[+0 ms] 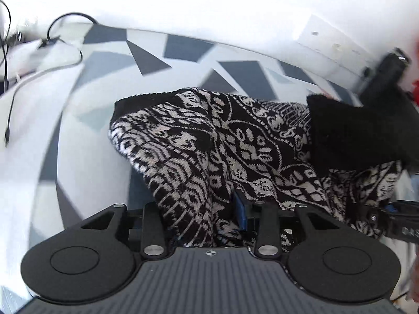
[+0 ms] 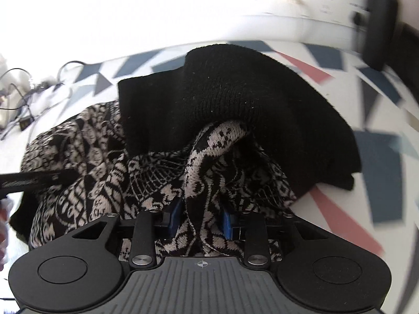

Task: Fold clothes
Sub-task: 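Open both grippers and release the sweater onto the board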

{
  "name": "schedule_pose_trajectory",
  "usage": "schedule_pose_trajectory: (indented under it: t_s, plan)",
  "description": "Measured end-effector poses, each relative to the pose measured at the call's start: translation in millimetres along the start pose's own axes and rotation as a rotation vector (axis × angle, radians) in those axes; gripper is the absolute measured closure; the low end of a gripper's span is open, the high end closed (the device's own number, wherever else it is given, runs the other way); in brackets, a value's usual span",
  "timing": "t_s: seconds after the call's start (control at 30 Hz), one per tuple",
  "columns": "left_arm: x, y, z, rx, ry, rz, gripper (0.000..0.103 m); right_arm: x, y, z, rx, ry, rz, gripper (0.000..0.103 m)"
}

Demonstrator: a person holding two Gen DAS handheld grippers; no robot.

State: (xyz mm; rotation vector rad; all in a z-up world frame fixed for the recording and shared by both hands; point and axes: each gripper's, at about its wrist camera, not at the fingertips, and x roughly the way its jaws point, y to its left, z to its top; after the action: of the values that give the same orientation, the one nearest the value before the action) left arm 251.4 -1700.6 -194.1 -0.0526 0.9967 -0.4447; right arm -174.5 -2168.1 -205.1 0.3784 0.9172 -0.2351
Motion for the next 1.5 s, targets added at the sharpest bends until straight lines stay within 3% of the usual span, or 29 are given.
schedule_pose_trajectory:
  t_s: [0.07, 0.13, 0.23, 0.37, 0.4, 0.5, 0.57, 0.67, 0.73, 0.8, 0.93, 1.03, 1.23, 1.43, 1.5]
  plan:
    - [15, 0, 14, -0.016, 0.0, 0.001, 0.051, 15, -2, 17, -0.012, -0.021, 0.026, 0.073]
    - [24, -4, 26, -0.005, -0.002, 0.012, 0.046, 27, -7, 32, 0.004, -0.044, 0.029, 0.07]
    - [27, -8, 35, -0.011, 0.021, 0.063, 0.033, 29, -18, 47, 0.065, -0.066, 0.037, 0.061]
    - [-10, -3, 22, -0.092, -0.05, 0.04, 0.033, -3, -40, 47, 0.122, -0.135, 0.06, 0.037]
    - [-22, -2, 16, -0.116, -0.07, 0.033, 0.032, -14, -47, 45, 0.136, -0.165, 0.046, 0.036]
    - [-54, -3, -4, -0.181, -0.135, 0.027, 0.014, -41, -67, 44, 0.185, -0.263, -0.006, 0.034]
    - [-70, -8, -19, -0.217, -0.172, 0.017, 0.012, -43, -78, 54, 0.198, -0.301, -0.034, 0.025]
    - [-82, -16, -38, -0.225, -0.177, 0.007, 0.012, -34, -81, 71, 0.182, -0.328, -0.067, 0.023]
    - [-86, -23, -47, -0.226, -0.202, 0.03, 0.012, -24, -76, 79, 0.183, -0.347, -0.042, 0.021]
    - [-85, -27, -55, -0.232, -0.196, 0.043, 0.012, -13, -70, 86, 0.189, -0.366, -0.006, 0.011]
    - [-81, -30, -64, -0.242, -0.143, 0.035, 0.013, 20, -54, 93, 0.081, -0.333, -0.01, 0.015]
    - [-75, -33, -68, -0.235, -0.121, 0.021, 0.013, 42, -44, 93, -0.007, -0.304, -0.004, 0.031]
    - [-59, -32, -58, -0.207, -0.112, 0.074, 0.017, 52, -50, 75, -0.024, -0.24, 0.005, 0.037]
    - [-37, -34, -38, -0.149, -0.113, 0.125, 0.017, 39, -69, 52, 0.074, -0.173, 0.043, 0.037]
    - [-30, -30, -32, -0.168, -0.116, 0.131, 0.028, 33, -68, 42, 0.055, -0.159, 0.043, 0.038]
